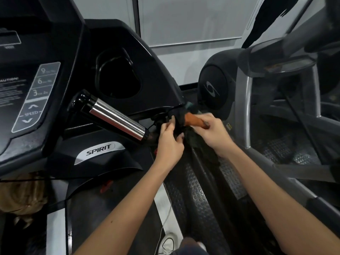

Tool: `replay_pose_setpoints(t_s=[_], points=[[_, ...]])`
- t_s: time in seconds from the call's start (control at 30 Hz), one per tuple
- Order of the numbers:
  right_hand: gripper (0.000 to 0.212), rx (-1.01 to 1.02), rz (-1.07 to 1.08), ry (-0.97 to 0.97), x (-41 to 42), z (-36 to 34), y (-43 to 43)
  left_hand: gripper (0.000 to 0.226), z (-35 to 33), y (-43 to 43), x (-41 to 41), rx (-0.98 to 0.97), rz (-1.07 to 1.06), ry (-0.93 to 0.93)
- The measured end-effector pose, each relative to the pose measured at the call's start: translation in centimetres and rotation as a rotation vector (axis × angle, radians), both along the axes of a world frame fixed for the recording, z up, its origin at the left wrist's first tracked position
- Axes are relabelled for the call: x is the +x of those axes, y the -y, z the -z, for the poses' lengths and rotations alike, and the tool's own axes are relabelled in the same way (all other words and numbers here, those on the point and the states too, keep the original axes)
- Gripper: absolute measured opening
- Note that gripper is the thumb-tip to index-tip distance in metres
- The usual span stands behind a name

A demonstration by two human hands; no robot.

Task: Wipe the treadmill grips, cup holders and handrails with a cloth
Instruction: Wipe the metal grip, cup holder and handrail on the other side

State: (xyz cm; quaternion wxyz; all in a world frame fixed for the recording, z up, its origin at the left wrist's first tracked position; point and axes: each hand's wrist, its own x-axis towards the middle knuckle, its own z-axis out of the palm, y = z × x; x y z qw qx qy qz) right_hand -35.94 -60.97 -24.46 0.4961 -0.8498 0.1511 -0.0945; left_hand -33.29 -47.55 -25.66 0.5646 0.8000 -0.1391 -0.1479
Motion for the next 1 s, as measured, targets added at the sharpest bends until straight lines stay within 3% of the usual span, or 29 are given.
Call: replay_pose_setpoints(t_s=[0.1, 0.2, 0.3, 0.37, 0.43, 0.53, 0.67, 0.77, 0.87, 1.0], points=[[0.042, -0.15, -0.081, 0.011, 2.7, -1.6, -1.5, 0.055, 0.1, -0.7, -1.0, -0.037, -0.016, 0.029], [0.05, -0.116, -0.165, -0.061, 2.7, -2.4, -1.6, 0.067, -0.7, -1.7, -3.0, -0.126, -0.154, 0.095], [0.05, 0.327, -0.183, -0.096, 0.7, -3.3, 0.1, 0.066, -1.7, -1.5, -3.9, -0.152, -0.203, 0.242], [0.054, 0.706, -0.113, -0.052, -0.3, -3.5, 1.4, 0.061, -2.1, -0.6, -2.8, 0.024, -0.111, 0.382], [0.055, 0.879, -0.037, -0.01, -0.8, -3.0, 2.4, 0.061, -2.2, 0.5, -1.1, 0.272, 0.063, 0.431], [0.051, 0.765, 0.097, -0.008, -1.4, -1.4, 3.4, 0.064, -2.6, 1.2, 0.6, 0.448, 0.134, 0.325], [0.038, 0.453, 0.091, -0.11, -2.7, -0.4, 4.2, 0.042, -2.6, 0.6, 0.4, 0.312, 0.053, 0.275], [0.028, 0.407, -0.012, -0.168, -4.1, -0.2, 4.1, 0.029, -1.8, -0.5, -1.9, 0.249, 0.02, 0.249], [0.026, 0.452, -0.097, -0.174, -4.5, -0.3, 4.0, 0.035, -1.8, -0.7, -2.3, 0.279, -0.024, 0.285], [0.038, 0.316, -0.165, -0.104, -2.7, -0.6, 3.1, 0.045, -3.0, 1.0, 0.6, 0.501, -0.005, 0.369]])
